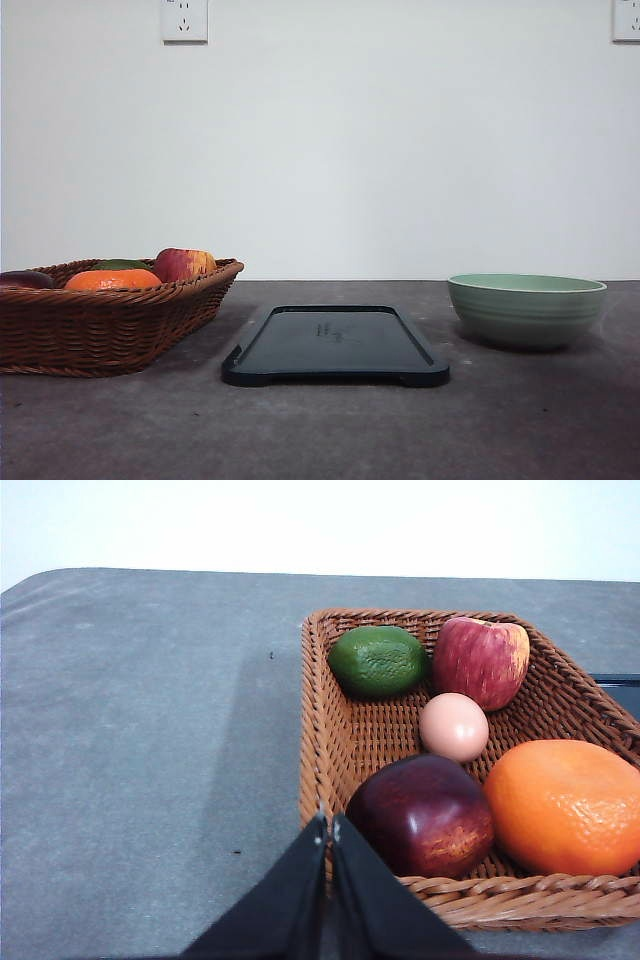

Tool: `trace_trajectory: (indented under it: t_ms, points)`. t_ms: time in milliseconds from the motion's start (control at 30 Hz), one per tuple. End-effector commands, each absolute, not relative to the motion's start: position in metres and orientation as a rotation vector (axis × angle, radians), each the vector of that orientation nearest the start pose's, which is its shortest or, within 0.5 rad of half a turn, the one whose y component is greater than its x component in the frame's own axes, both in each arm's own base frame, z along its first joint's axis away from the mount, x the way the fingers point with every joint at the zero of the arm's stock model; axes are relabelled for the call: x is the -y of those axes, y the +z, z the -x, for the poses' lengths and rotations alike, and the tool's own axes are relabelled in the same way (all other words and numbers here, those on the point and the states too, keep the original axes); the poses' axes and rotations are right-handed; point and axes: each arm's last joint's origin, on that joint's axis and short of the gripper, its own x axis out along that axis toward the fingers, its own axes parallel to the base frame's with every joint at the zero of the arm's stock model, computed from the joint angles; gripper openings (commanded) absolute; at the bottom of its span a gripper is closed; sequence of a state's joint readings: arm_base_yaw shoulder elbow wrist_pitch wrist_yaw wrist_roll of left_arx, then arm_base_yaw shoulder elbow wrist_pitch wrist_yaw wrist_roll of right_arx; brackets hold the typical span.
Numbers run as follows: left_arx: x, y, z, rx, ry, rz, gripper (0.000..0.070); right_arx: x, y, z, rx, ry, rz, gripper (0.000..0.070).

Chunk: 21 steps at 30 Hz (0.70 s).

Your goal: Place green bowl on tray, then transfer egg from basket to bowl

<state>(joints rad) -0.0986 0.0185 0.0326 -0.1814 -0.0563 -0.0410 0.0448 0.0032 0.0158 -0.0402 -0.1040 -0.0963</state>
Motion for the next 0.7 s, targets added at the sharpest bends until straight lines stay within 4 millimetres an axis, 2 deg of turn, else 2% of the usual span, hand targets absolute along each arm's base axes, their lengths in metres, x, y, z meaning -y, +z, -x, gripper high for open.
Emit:
trace_trajectory:
  t_ms: [0,200,433,567,667]
  points:
    - [0.008,0.150,-0.096,-0.188,-0.040,0.025,0.0000,-0.007,0.165,-0.097,-0.014,0.150,0.089,0.0015]
    - [0.008,0.150,-0.096,-0.188,-0.038,0.044,0.0000,-0.007,0.169,-0.097,0.030,0.142,0.086,0.0014]
    - [0.008,0.150,-0.096,-0.192,-0.019,0.267,0.0000,-0.008,0.175,-0.096,0.087,0.151,0.026,0.0015]
    - [0.008,0.150,-0.096,-0.194,-0.009,0.381,0.0000,-0.008,0.175,-0.096,0.079,0.161,-0.095,0.0012]
    - [0.008,0.150,-0.096,-0.192,0.003,0.514,0.0000,-0.007,0.173,-0.097,0.051,0.146,-0.249,0.0007]
